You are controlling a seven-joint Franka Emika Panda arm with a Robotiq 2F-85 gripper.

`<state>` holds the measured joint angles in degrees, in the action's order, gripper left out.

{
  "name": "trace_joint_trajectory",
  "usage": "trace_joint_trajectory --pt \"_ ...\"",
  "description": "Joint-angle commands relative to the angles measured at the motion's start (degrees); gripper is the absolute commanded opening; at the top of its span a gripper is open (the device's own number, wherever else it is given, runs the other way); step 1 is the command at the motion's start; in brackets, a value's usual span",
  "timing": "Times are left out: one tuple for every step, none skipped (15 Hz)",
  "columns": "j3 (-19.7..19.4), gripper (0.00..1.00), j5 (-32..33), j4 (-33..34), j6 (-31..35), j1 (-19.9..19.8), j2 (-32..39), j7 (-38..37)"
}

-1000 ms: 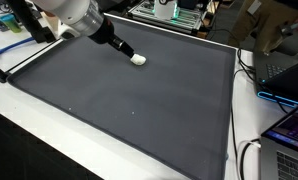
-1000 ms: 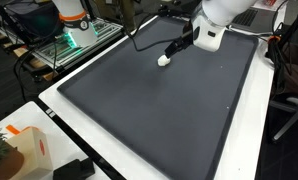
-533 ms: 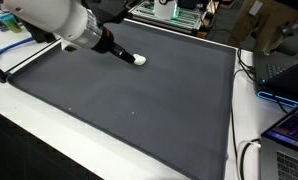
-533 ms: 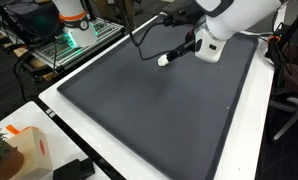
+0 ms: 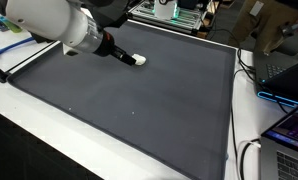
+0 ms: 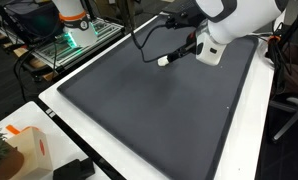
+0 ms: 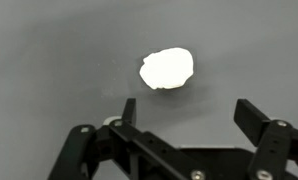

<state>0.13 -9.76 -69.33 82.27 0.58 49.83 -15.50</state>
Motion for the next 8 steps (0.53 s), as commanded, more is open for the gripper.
trace_joint_trajectory --pt "-0.32 1.0 -1.38 2.52 -2.58 -0.26 1.77 -1.53" --pt "-0.34 1.0 -1.44 3.24 -3.37 -0.38 2.28 -1.73" --pt "-0.35 1.0 -1.62 4.0 -4.27 -0.55 2.92 -1.97" --pt "-0.4 1.0 -1.85 4.61 -4.98 -0.69 3.47 -2.35" --pt "-0.47 1.0 -1.98 5.43 -5.74 -0.81 4.26 -2.8" --pt "-0.5 1.0 -2.13 6.28 -6.58 -0.93 5.05 -3.03" --pt "-0.52 1.0 -2.31 7.1 -7.04 -1.02 5.79 -3.16" --pt "-0.46 1.0 -2.43 8.33 -7.61 -1.09 6.86 -3.2"
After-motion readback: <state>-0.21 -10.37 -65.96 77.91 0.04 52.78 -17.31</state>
